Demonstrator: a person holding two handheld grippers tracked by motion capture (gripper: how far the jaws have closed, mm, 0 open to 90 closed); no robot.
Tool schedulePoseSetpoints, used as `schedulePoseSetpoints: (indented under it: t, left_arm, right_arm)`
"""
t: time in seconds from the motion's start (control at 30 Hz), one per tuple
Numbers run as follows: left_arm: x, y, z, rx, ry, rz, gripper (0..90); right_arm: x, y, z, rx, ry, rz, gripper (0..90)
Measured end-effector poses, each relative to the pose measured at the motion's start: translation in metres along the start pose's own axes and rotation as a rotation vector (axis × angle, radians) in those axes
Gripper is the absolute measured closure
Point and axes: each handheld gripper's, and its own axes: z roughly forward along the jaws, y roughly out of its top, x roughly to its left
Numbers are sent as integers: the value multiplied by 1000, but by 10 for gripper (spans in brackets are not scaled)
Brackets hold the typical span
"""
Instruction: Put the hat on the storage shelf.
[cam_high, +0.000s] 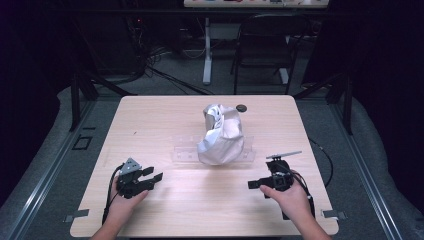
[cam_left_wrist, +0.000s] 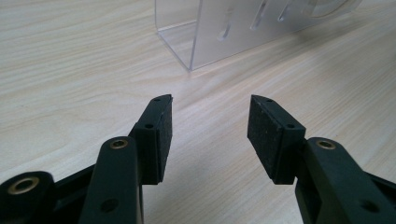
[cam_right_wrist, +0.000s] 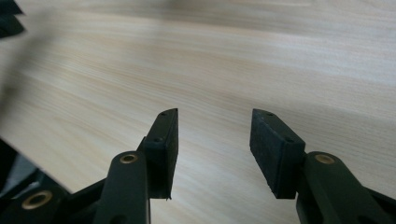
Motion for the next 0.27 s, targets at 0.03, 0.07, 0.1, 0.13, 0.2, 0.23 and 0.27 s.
schedulePoseSetpoints:
  t: [0.03, 0.07, 0.1, 0.13, 0.2, 0.23, 0.27]
  left_arm:
    - [0, 0, 0, -3, -2, -4, 511]
    - [0, 1, 0, -6, -4, 0, 510]
    - [-1, 1, 0, -12, -9, -9, 511]
    - [-2, 1, 0, -16, -11, -4, 511]
    - [-3, 1, 2, -19, -16, 4, 512]
    - [-4, 1, 2, -20, -15, 7, 512]
    - [-5, 1, 3, -9, -16, 27, 511]
  right_arm:
    - [0, -7, 5, -29, -4, -9, 526]
    - [-2, -10, 6, -28, -35, -28, 526]
    - [-3, -15, 8, -59, -45, -32, 524]
    - [-4, -19, 9, -75, -57, -41, 517]
    - [-7, -27, 9, -138, -110, -67, 510]
    - [-10, -32, 9, -185, -128, -78, 505]
    - [-12, -35, 8, -203, -137, -79, 503]
